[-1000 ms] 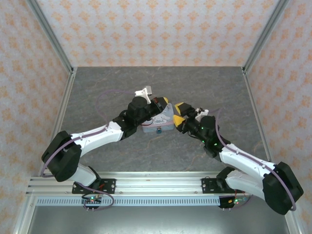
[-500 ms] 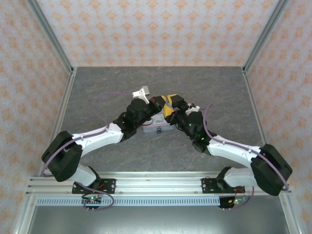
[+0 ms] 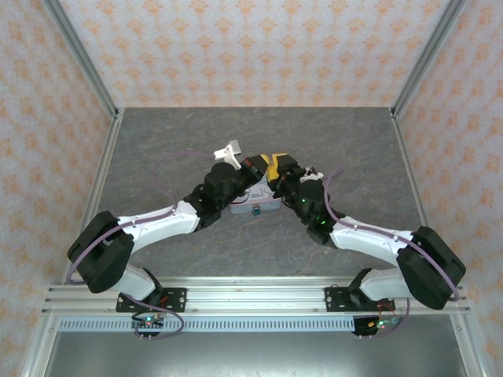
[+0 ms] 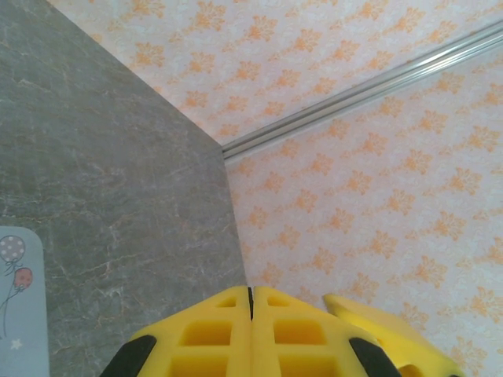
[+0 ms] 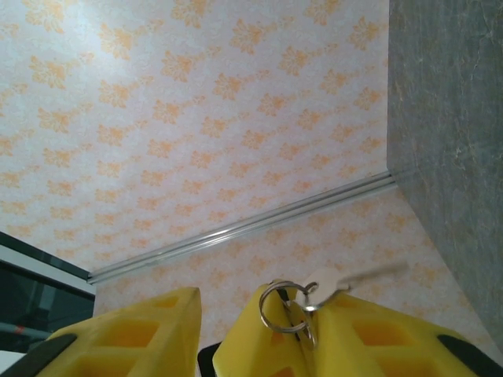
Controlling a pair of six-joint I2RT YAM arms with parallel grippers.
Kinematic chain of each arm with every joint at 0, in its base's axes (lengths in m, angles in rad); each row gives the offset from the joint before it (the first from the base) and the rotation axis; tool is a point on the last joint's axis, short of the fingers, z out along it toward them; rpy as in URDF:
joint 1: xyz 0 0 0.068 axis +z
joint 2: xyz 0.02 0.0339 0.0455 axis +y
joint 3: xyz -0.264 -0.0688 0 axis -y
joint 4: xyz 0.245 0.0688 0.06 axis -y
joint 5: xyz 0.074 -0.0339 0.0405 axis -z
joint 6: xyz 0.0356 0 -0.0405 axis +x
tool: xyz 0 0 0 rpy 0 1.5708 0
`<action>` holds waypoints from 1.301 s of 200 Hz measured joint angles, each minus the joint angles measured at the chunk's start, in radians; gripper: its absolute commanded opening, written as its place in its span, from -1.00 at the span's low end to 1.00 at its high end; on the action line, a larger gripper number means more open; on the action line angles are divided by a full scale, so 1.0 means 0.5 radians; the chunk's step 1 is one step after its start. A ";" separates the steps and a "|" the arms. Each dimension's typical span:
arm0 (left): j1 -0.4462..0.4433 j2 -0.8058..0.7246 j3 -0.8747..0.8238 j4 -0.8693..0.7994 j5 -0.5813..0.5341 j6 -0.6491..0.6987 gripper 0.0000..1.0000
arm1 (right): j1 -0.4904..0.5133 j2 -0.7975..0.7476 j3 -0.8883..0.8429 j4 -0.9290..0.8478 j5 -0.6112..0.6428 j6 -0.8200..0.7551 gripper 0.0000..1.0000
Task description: Unlock the padlock with the key
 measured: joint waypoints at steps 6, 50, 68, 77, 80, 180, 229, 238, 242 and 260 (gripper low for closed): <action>-0.002 0.000 0.000 0.006 -0.004 0.000 -1.00 | 0.000 0.001 0.000 0.000 0.001 -0.002 -0.39; -0.018 -0.007 0.000 0.044 -0.037 -0.011 -1.00 | 0.005 0.018 -0.001 -0.002 0.014 0.016 -0.99; -0.024 -0.011 -0.006 0.046 -0.050 -0.025 -1.00 | 0.008 0.017 -0.001 0.021 0.030 0.015 -1.00; -0.027 -0.011 -0.011 0.047 -0.058 -0.037 -1.00 | 0.008 0.018 -0.001 0.021 0.031 0.014 -1.00; -0.027 -0.011 -0.011 0.047 -0.062 -0.038 -1.00 | 0.008 0.018 -0.001 0.021 0.031 0.011 -1.00; 0.184 -0.320 0.019 -0.482 0.048 -0.065 0.36 | -0.172 -0.362 -0.196 -0.198 -0.277 -0.369 -1.00; 0.258 -0.118 0.177 -0.565 0.549 -0.175 -0.02 | -0.246 -0.325 -0.331 -0.069 -0.507 -0.652 -1.00; 0.249 -0.065 0.177 -0.545 0.612 -0.227 -0.07 | -0.246 -0.288 -0.330 -0.030 -0.536 -0.677 -1.00; 0.244 -0.043 0.177 -0.535 0.630 -0.258 -0.07 | -0.246 -0.275 -0.330 -0.016 -0.548 -0.687 -1.00; 0.218 0.035 0.177 -0.500 0.687 -0.333 -0.15 | -0.246 -0.240 -0.330 0.013 -0.581 -0.713 -1.00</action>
